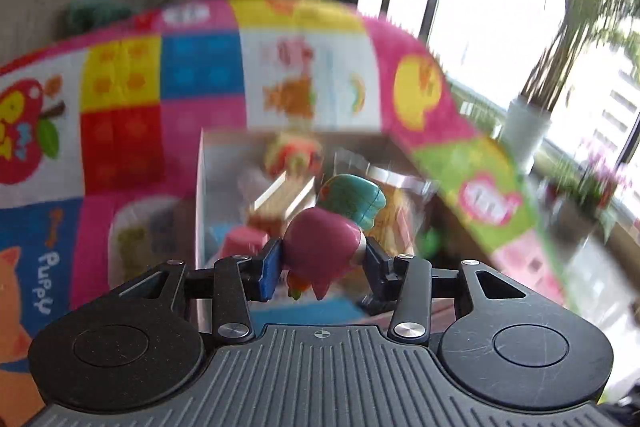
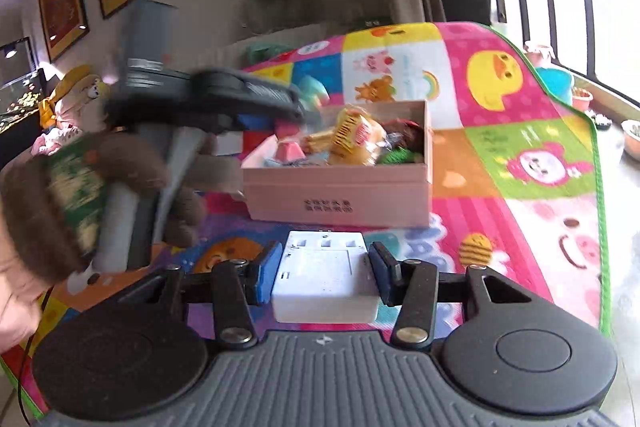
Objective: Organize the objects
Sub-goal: 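Drop pig into pink box with left tool while right tool drops white block in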
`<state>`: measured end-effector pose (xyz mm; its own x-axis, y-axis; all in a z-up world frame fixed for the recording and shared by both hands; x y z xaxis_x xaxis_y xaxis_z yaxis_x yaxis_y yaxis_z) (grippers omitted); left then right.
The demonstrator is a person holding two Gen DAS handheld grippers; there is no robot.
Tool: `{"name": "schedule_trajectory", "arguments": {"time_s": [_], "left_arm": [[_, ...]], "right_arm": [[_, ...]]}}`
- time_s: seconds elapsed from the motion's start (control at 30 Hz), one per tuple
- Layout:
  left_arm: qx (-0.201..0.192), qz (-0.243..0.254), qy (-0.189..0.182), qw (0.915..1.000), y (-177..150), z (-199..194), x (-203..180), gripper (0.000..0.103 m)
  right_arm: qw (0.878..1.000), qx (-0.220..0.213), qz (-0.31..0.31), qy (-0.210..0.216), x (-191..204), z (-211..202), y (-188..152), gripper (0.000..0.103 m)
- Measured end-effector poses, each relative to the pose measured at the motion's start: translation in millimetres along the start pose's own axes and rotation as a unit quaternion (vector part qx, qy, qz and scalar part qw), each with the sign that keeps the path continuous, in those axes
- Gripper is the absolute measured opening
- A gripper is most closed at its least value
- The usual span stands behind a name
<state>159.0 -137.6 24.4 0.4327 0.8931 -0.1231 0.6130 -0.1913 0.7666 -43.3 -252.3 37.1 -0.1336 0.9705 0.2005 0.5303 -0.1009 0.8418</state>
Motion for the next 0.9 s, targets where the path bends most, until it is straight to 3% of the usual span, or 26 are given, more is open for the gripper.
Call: {"name": "schedule_trajectory", "arguments": {"time_s": [0.13, 0.3, 0.4, 0.5, 0.73, 0.9], "left_arm": [[-0.033, 0.037, 0.016, 0.9986, 2, -5, -4, 0.049], [-0.072, 0.027, -0.011, 0.997, 12, -31, 6, 0.049], [-0.116, -0.021, -0.019, 0.9928, 15, -57, 29, 0.049], [-0.142, -0.077, -0.037, 0.9861, -2, -77, 58, 0.048], [-0.132, -0.197, -0.078, 0.9683, -81, -71, 116, 0.048], [-0.146, -0.245, -0.101, 0.9531, -94, -71, 136, 0.048]], "right_arm": [[1.0, 0.01, 0.004, -0.01, -15, 3, -9, 0.047], [0.999, 0.023, 0.022, -0.007, -20, 15, -16, 0.047], [0.999, 0.026, 0.021, -0.003, -17, 18, -16, 0.047], [1.0, 0.018, 0.018, -0.008, -18, 16, -8, 0.047], [0.999, -0.016, 0.032, 0.002, -34, 24, 73, 0.047], [0.998, -0.031, 0.047, 0.004, -28, 70, 156, 0.047]]}}
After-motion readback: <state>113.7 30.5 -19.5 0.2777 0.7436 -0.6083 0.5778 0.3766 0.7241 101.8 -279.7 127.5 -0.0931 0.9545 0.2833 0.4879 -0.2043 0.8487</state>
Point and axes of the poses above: each gripper's, at about its wrist camera, not at the fingertips, and z roughly the way its jaws point, x to its left, y to its top, the point moved 5 cm from there along z, roughly the way its jaws point, and after that the axes turned 1 degree about -y, right-handed, at the moved point
